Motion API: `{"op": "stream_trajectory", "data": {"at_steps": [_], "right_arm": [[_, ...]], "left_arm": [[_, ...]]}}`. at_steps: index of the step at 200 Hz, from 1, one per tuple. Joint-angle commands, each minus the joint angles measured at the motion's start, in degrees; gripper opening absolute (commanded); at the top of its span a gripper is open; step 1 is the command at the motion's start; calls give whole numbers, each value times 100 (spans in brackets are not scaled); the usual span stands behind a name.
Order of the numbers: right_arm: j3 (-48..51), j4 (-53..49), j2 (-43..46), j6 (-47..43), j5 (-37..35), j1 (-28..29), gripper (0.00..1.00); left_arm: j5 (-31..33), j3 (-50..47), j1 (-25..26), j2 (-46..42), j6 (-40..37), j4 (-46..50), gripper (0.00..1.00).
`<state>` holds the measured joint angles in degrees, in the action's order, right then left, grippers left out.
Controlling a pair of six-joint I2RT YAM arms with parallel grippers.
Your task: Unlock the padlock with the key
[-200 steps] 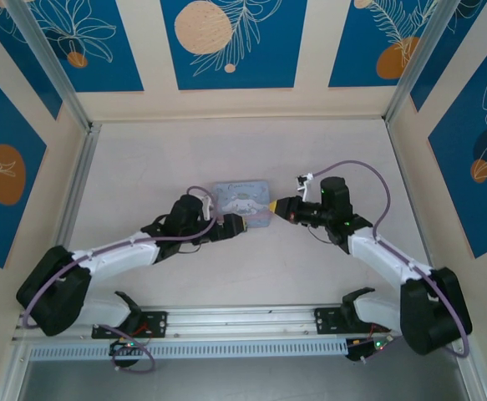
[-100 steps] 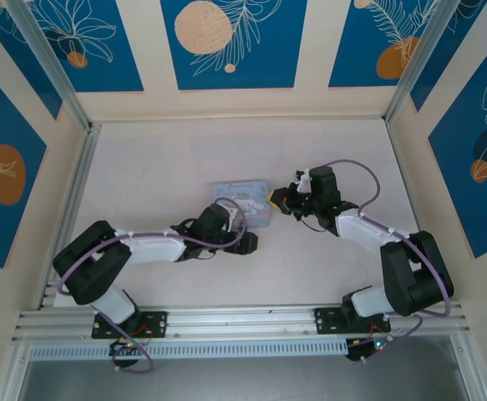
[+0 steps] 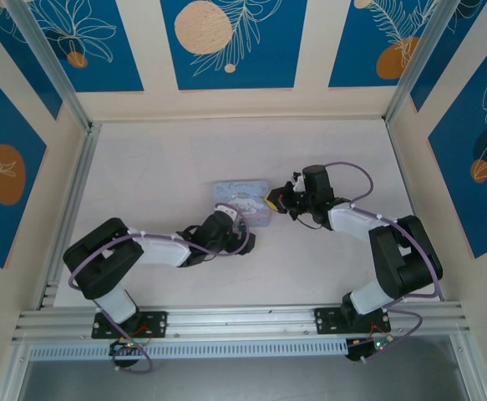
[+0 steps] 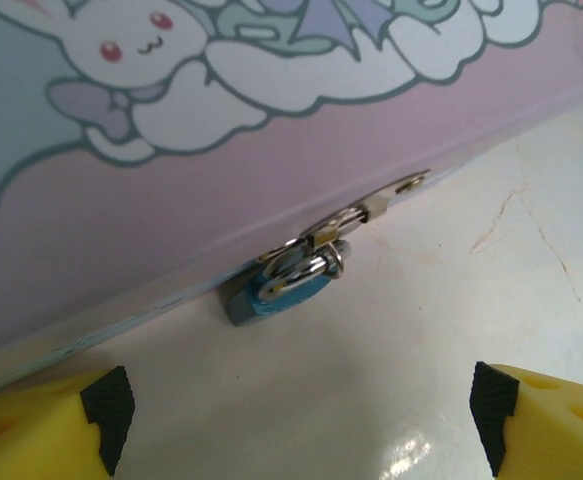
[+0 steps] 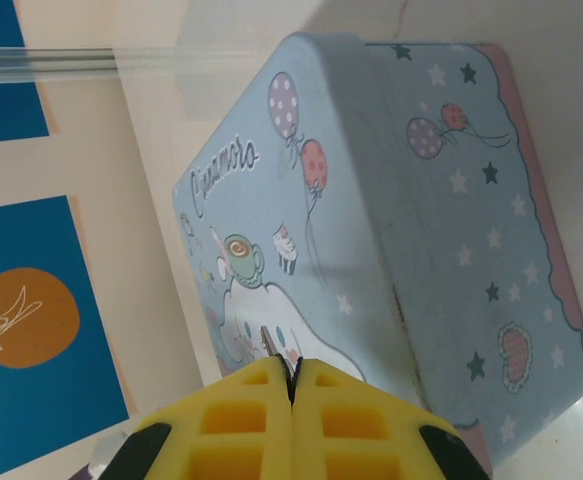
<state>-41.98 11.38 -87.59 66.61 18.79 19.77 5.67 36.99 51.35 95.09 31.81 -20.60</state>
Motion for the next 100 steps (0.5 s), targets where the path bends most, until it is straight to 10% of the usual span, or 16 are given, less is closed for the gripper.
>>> {"op": "stream_trajectory", "data": {"at_steps": [1,100], "right_arm": [[-110,-4,-173,107,-7,29,0],[-171,-53,-497,10,51,26,0]], "left_arm": [[-70,243,110,348,-112,-273,89],[-495,1064,129,1183,133,-725,87]]}}
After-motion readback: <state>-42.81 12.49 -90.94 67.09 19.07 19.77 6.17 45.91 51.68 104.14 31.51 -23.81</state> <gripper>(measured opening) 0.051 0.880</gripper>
